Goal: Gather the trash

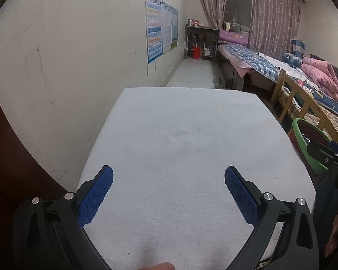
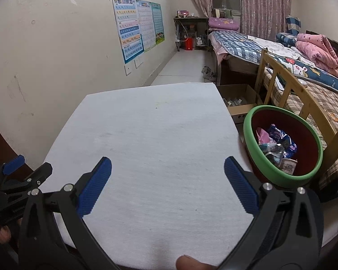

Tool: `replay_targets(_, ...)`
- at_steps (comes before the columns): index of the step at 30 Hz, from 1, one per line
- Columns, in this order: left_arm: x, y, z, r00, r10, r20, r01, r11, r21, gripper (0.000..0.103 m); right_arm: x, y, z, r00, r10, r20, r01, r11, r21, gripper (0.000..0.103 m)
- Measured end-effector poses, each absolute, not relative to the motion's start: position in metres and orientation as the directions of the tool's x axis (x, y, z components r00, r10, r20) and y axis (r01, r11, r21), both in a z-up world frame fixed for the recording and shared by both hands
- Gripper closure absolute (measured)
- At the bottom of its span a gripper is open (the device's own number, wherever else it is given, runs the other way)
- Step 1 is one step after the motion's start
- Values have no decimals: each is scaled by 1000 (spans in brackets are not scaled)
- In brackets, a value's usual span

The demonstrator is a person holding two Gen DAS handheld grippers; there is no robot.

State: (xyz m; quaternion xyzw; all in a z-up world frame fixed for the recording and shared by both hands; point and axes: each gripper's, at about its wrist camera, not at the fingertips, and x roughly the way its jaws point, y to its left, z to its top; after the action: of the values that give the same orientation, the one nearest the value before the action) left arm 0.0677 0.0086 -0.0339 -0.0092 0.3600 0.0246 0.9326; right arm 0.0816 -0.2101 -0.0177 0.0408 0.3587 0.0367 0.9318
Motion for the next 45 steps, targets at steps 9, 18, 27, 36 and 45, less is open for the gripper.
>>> replay_targets(9,67,7,-33,748,37,-662,-48,999,1,8,84,-209,-19,745,90,-661,-37,995,93,5)
replay_targets(18,67,7,-32,755,35,-654,-49,999,-3,8,83,-208,-18,751,91,-654,-45,995,87,5)
replay_targets(27,69,5,-31,752,27,-658,-38,999,-3,8,86,-206,-20,742,88,-665,-39,995,89,5)
replay_targets(36,64,3,-26,780,29,-625,-39,999,-2,8,85,-205,-19,741,88,-666,-38,995,89,5)
replay_targets(45,66,-1,-27,771,14,-636,-24,1000,-8,8,84,-205,-18,741,87,-666,-39,995,86,5)
